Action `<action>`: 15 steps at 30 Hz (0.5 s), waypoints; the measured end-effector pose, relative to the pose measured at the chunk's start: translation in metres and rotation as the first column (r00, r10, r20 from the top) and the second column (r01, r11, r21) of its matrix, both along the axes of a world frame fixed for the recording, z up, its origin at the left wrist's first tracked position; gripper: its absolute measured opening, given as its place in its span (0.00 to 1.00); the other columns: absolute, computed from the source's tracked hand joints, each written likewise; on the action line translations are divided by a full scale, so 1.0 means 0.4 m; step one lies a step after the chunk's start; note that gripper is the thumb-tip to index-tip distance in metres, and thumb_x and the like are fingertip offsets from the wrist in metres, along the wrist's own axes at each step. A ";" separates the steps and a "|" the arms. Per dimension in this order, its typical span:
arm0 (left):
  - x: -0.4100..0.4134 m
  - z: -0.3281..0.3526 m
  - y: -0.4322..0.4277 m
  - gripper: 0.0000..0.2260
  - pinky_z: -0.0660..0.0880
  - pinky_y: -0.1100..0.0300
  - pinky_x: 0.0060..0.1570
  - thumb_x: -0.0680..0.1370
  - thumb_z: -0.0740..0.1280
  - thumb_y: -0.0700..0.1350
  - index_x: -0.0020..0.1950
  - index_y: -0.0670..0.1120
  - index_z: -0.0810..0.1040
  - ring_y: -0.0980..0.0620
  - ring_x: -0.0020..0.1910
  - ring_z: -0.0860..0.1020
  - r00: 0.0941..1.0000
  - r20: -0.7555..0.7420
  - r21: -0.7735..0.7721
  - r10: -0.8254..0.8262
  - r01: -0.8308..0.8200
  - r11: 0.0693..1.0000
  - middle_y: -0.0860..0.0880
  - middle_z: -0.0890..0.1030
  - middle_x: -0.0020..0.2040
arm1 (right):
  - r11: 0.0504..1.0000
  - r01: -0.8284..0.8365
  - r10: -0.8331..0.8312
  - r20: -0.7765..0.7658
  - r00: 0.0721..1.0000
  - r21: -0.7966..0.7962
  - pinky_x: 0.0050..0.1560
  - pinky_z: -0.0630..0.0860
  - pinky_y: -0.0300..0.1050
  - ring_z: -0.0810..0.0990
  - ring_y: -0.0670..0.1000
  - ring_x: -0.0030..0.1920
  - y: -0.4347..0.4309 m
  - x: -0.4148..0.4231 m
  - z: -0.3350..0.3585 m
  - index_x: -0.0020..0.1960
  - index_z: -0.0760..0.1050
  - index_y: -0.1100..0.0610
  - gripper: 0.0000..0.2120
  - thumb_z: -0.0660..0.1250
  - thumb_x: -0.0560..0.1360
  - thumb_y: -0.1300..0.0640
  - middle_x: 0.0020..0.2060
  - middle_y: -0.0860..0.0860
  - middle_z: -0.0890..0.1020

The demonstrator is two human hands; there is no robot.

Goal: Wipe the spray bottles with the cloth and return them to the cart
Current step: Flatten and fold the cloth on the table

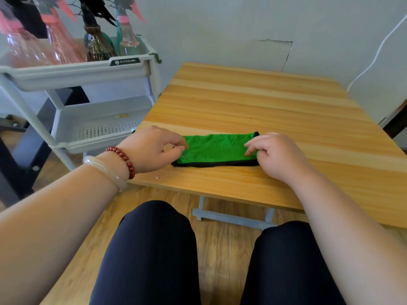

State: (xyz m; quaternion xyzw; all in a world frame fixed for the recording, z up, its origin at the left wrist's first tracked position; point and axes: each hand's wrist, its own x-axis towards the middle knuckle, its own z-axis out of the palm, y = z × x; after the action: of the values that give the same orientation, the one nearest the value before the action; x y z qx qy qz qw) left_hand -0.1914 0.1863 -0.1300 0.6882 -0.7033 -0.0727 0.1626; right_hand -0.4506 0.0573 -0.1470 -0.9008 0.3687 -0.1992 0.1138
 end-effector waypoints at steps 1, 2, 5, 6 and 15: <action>-0.005 -0.002 -0.003 0.14 0.74 0.58 0.55 0.82 0.59 0.51 0.62 0.50 0.81 0.55 0.54 0.77 0.999 -0.032 -0.058 -0.013 0.011 0.998 0.55 0.81 0.57 | 0.996 0.060 -0.063 0.046 0.997 0.062 0.62 0.67 0.39 0.76 0.53 0.62 0.007 -0.002 0.007 0.48 0.85 0.56 0.17 0.60 0.74 0.70 0.57 0.50 0.83; -0.011 -0.004 -0.010 0.16 0.74 0.55 0.60 0.82 0.57 0.52 0.63 0.49 0.80 0.54 0.59 0.76 0.999 -0.043 -0.110 -0.026 0.021 0.994 0.54 0.80 0.61 | 0.988 0.119 -0.129 0.102 0.986 0.100 0.58 0.66 0.36 0.75 0.51 0.63 0.010 0.001 0.011 0.52 0.84 0.56 0.15 0.60 0.76 0.67 0.60 0.50 0.82; -0.047 -0.013 -0.045 0.19 0.57 0.56 0.75 0.84 0.54 0.52 0.74 0.53 0.69 0.54 0.75 0.62 0.998 0.042 -0.012 -0.044 0.045 0.999 0.54 0.67 0.75 | 0.944 0.295 -0.294 -0.032 0.955 0.144 0.65 0.67 0.44 0.69 0.54 0.70 0.000 0.033 0.002 0.72 0.70 0.54 0.21 0.59 0.82 0.48 0.71 0.53 0.72; -0.062 -0.022 -0.058 0.21 0.52 0.56 0.76 0.84 0.52 0.53 0.78 0.54 0.62 0.55 0.78 0.55 0.994 0.094 0.089 -0.062 0.054 0.995 0.54 0.59 0.79 | 0.924 0.348 -0.321 -0.175 0.931 0.157 0.69 0.65 0.49 0.65 0.56 0.73 -0.005 0.046 -0.005 0.77 0.62 0.53 0.27 0.57 0.82 0.42 0.74 0.54 0.67; -0.106 -0.049 -0.097 0.23 0.41 0.52 0.76 0.84 0.42 0.58 0.79 0.60 0.42 0.53 0.79 0.40 0.969 0.235 0.318 -0.082 0.004 0.948 0.54 0.39 0.80 | 0.923 0.357 -0.357 -0.022 0.934 0.145 0.65 0.68 0.49 0.70 0.56 0.68 0.002 0.072 -0.034 0.77 0.63 0.51 0.24 0.61 0.82 0.56 0.70 0.54 0.71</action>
State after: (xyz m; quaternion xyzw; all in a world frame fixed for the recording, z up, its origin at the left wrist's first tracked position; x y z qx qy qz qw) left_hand -0.2339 0.1473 -0.1496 0.6933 -0.7123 -0.1020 -0.0390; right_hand -0.4219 0.0581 -0.1605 -0.8073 0.5399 -0.1911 0.1424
